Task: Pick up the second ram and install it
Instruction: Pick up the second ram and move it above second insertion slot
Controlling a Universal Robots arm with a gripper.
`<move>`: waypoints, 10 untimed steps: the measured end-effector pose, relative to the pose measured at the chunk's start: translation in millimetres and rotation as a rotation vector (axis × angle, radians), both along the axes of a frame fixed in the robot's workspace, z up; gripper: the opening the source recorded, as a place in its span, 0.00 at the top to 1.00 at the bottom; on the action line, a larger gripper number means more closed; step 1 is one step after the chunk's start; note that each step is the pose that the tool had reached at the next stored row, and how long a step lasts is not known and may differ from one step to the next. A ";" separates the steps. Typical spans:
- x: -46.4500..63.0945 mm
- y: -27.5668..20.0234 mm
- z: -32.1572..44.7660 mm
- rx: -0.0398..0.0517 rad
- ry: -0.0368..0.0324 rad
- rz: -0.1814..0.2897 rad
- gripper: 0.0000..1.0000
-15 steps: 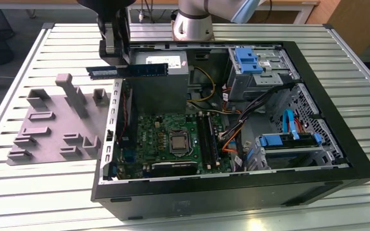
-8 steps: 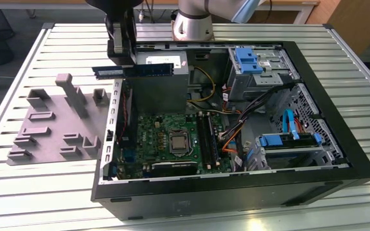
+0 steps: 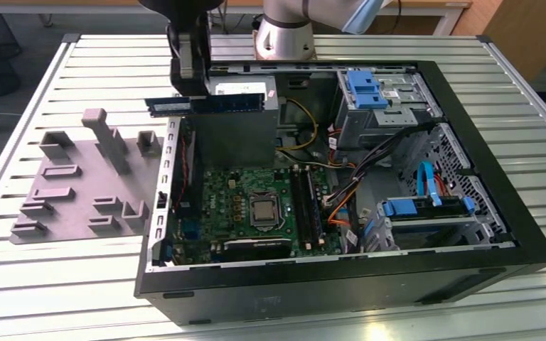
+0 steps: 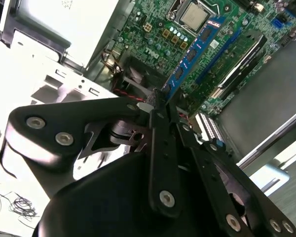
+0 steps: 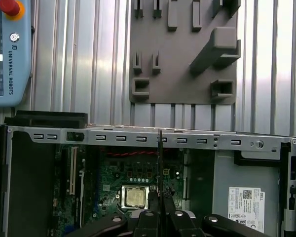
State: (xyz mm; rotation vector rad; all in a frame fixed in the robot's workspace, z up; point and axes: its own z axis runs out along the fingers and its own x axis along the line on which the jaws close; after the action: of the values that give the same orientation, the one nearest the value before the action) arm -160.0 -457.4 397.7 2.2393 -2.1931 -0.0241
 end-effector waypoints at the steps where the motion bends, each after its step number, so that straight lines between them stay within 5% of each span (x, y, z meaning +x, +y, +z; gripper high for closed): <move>1: 1.2 0.0 0.0 0.0000 0.0001 0.000 0.86; 10: 11.3 0.0 0.0 0.0000 0.0000 0.000 0.86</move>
State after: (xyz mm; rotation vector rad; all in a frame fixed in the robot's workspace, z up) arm -148.7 -457.4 397.7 2.2393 -2.1930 -0.0241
